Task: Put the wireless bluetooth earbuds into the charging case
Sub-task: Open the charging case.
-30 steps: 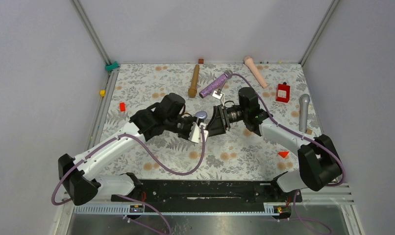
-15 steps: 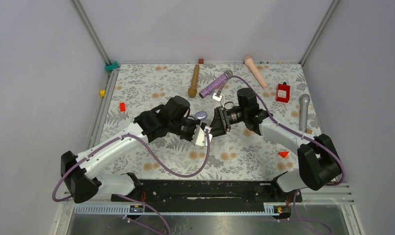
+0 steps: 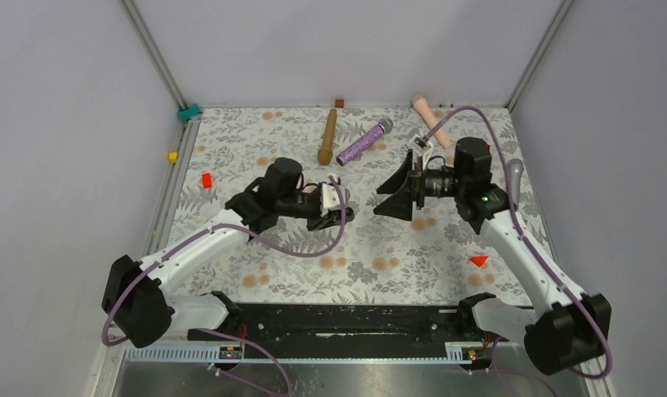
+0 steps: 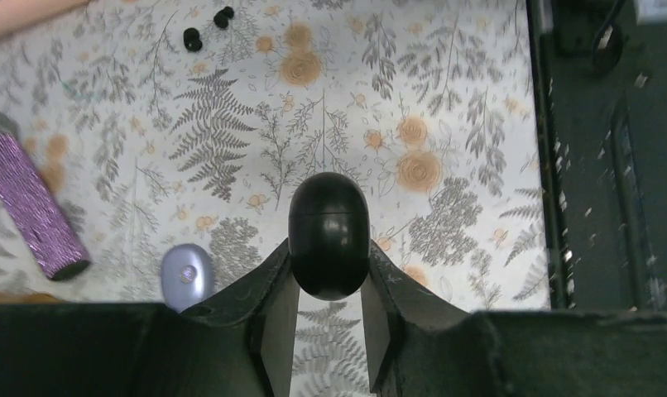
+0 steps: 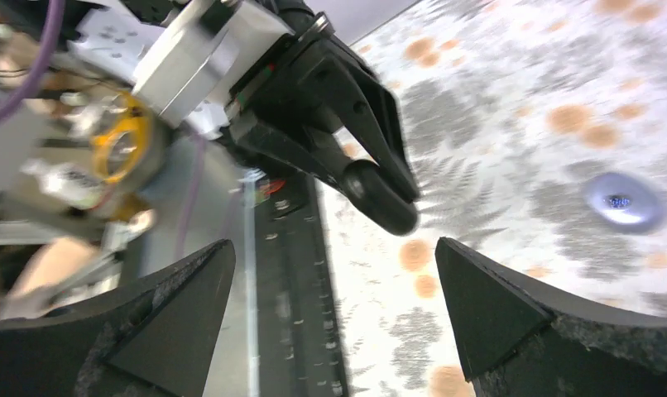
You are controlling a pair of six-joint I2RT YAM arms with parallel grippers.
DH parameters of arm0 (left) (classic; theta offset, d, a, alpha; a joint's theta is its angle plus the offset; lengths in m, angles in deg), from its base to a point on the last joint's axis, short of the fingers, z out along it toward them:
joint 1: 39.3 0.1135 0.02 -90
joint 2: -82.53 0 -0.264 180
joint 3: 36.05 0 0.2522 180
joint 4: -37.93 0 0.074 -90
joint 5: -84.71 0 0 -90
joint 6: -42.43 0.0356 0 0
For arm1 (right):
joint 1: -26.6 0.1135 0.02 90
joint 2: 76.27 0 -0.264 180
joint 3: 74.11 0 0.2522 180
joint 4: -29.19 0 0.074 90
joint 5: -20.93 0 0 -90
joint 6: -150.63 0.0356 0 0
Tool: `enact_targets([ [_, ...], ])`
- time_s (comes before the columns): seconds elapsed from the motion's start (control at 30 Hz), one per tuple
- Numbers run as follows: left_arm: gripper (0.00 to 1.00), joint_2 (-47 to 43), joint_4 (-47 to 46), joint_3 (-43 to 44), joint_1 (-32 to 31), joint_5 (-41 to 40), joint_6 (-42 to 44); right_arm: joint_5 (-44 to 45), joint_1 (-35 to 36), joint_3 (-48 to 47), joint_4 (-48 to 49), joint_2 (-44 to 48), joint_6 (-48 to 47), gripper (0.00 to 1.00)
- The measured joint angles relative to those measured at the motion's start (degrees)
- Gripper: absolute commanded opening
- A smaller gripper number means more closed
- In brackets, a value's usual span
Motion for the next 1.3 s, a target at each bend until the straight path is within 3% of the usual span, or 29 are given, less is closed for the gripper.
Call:
enact_targets([
  [0.13,0.0,-0.04,-10.43,-3.74,5.62,7.19,-14.03,7.76,-1.77,-0.46,-3.52,8.13,-7.58,0.99],
  [0.27,0.0,-0.04,-20.55,-6.49,6.34,13.99,-27.08,14.6,-1.75,-0.33,-3.37,14.16,-11.85,1.0],
  [0.53,0.0,1.03,-37.97,-10.47,6.21,20.96,-45.97,18.86,-1.75,-1.51,-3.54,12.92,-13.25,1.0],
  [0.87,0.0,3.17,-51.25,-13.42,6.36,23.04,-57.77,17.38,-1.22,5.73,3.13,14.4,-10.45,1.0],
  [1.3,0.0,4.63,-58.45,-15.23,6.36,23.34,-62.93,16.28,4.61,6.99,4.35,13.03,-12.76,0.99],
])
